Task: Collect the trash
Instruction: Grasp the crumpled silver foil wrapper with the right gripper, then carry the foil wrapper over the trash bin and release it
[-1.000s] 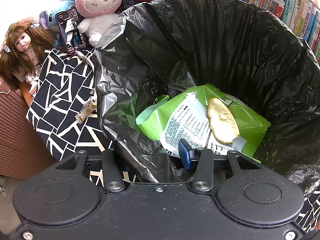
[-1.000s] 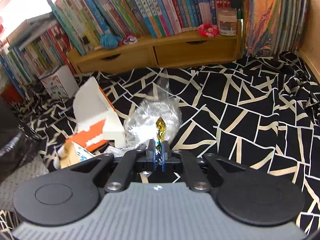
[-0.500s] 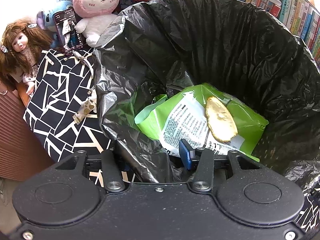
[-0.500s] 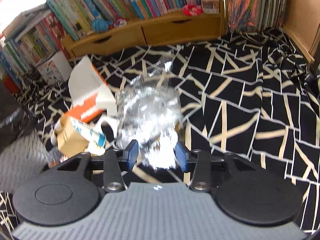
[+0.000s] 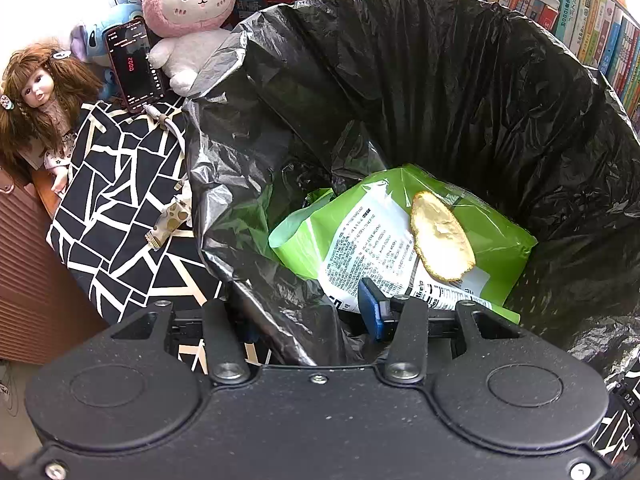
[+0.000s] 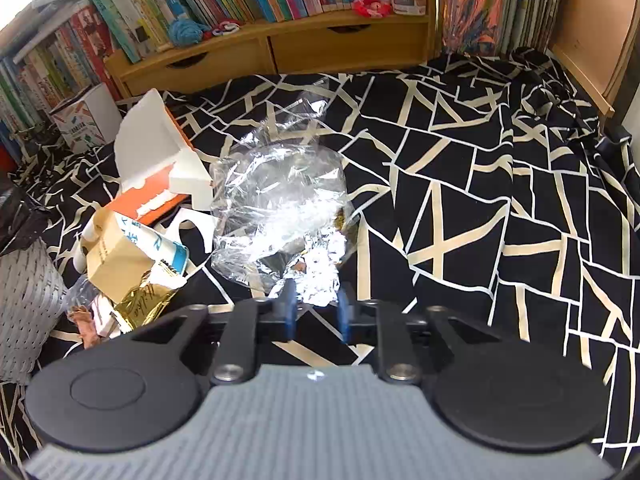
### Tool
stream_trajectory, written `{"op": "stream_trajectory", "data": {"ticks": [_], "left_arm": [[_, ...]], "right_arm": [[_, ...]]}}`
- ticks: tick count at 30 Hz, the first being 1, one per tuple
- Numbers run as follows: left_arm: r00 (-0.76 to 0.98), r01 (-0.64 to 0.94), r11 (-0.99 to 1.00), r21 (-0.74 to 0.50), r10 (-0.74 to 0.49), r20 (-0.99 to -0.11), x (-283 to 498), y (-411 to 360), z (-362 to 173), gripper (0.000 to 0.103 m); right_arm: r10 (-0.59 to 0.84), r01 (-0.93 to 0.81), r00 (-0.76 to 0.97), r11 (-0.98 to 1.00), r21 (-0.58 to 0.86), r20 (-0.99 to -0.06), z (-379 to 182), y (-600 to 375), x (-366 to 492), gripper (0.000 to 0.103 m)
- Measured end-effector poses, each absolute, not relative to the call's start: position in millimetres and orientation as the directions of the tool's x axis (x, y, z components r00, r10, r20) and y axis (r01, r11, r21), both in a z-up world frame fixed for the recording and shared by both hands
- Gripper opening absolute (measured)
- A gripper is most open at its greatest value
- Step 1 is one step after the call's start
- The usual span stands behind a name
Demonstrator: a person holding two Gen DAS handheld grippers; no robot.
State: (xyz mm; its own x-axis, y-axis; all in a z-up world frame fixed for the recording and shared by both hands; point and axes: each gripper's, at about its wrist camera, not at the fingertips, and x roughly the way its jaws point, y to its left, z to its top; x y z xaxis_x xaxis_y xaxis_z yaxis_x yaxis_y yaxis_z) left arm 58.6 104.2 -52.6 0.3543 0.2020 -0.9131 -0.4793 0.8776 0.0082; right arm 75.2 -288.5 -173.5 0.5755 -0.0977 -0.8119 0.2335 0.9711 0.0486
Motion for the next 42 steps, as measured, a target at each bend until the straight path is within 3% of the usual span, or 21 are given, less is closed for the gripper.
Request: {"op": "stream_trajectory", "data": {"ticks": [5,12,28,42], "left_arm": [[0.354,-0.481,0.877,0.008,0.202,-0.913,59,104,-53,0.044],[0.354,-0.48,0.877,0.008,0.202,-0.913,58,104,-53,0.044],[0.355,-0.48,0.877,0.007,0.202,-0.913,58,104,-53,0.044],[0.359,-0.48,0.877,0.0,0.196,-0.912,60,103,-53,0.046]], "right_arm": [[-0.116,0.266,0.594,0.962,0.058,-0.796,-167,-291,72,0.009],[-0.106,0.3,0.63,0.947,0.115,-0.77,-147,-302,63,0.007],[0.229,0.237,0.769,0.765,0.599,-0.596,-83,-329,58,0.006],[0.356,0.054,0.805,0.753,0.655,-0.475,-36,-294,83,0.005]]}}
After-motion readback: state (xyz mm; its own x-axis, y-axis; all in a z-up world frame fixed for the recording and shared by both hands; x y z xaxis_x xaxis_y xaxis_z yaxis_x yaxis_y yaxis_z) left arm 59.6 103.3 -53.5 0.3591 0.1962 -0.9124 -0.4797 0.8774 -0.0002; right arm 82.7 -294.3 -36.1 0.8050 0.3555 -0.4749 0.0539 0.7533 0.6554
